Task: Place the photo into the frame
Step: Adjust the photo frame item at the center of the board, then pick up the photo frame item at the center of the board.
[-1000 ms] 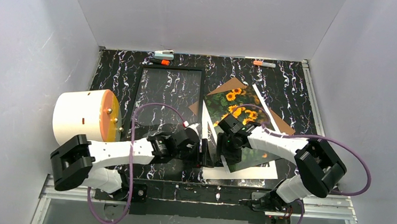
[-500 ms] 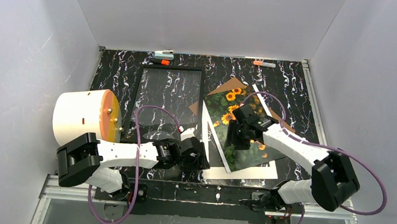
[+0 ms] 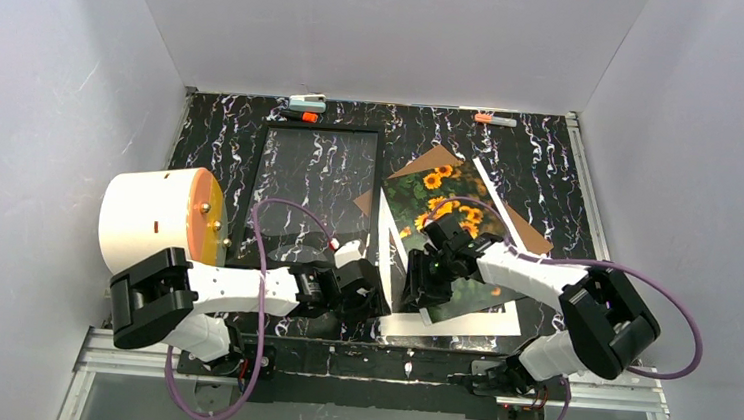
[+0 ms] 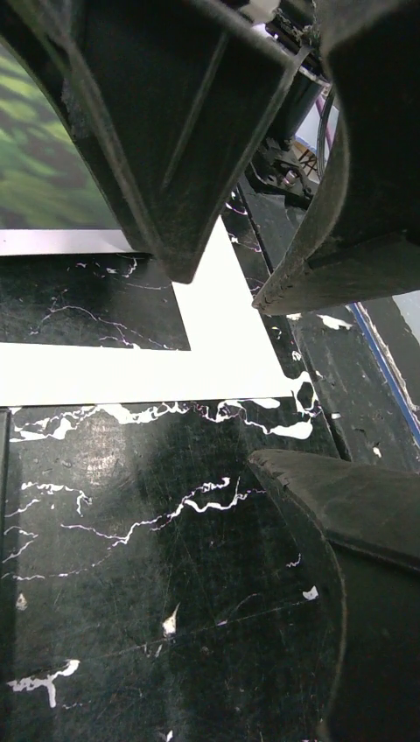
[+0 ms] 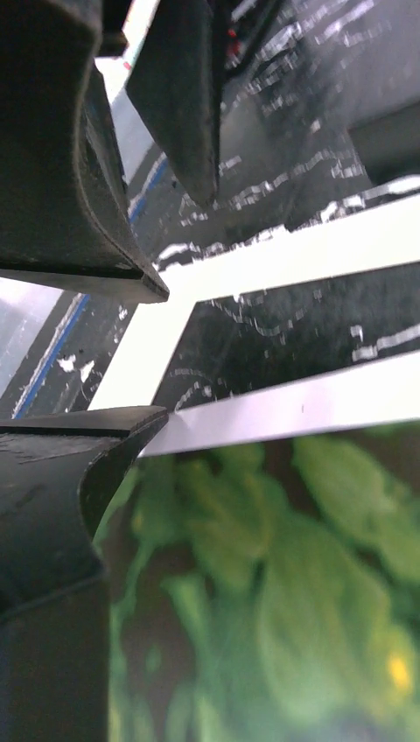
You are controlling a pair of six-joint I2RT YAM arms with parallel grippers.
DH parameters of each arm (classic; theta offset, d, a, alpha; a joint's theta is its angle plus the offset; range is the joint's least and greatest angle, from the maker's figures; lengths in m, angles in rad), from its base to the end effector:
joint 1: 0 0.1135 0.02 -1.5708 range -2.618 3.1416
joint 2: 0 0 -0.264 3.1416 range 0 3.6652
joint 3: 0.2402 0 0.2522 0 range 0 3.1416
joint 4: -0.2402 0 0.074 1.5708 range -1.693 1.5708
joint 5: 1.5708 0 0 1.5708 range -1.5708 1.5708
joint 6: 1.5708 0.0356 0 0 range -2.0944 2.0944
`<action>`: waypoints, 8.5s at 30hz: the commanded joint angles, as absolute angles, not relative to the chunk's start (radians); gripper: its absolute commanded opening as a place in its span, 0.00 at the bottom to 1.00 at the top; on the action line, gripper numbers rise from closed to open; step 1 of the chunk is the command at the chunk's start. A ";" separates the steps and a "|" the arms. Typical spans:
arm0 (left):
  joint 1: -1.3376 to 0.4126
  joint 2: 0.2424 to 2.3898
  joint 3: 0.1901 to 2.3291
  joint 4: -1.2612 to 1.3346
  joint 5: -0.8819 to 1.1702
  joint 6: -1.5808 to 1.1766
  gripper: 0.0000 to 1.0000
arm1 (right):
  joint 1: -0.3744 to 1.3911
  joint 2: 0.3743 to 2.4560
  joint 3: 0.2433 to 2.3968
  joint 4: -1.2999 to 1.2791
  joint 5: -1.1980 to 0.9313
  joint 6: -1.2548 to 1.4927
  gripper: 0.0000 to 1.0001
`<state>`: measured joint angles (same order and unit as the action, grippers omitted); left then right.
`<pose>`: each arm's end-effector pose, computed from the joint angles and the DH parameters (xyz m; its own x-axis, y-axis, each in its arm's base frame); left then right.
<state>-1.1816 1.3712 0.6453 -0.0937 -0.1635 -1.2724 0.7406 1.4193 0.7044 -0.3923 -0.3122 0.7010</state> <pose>0.1060 -0.2431 0.1748 -0.9138 -0.2573 -0.3144 -0.0091 0.7866 -0.6174 0.1791 0.1786 0.1627 -0.9840 -0.0679 -0.1645 -0.1424 0.8552 0.4984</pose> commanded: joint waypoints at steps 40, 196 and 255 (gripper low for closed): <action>-1.093 1.583 0.686 0.112 -0.007 -1.248 0.54 | 0.672 1.625 0.742 -0.275 -0.408 0.721 0.58; -0.776 2.144 1.664 0.676 0.878 -1.505 0.44 | -0.316 1.132 1.115 -0.286 -0.447 0.778 0.06; -0.526 1.976 1.752 -0.486 0.240 -0.577 0.93 | -0.218 1.338 1.893 -0.311 -0.628 0.814 0.14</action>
<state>-0.5270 2.0880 1.7203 -0.3557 0.3836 -0.6777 -0.2333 1.3144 1.9408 -0.3996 -0.5140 0.7364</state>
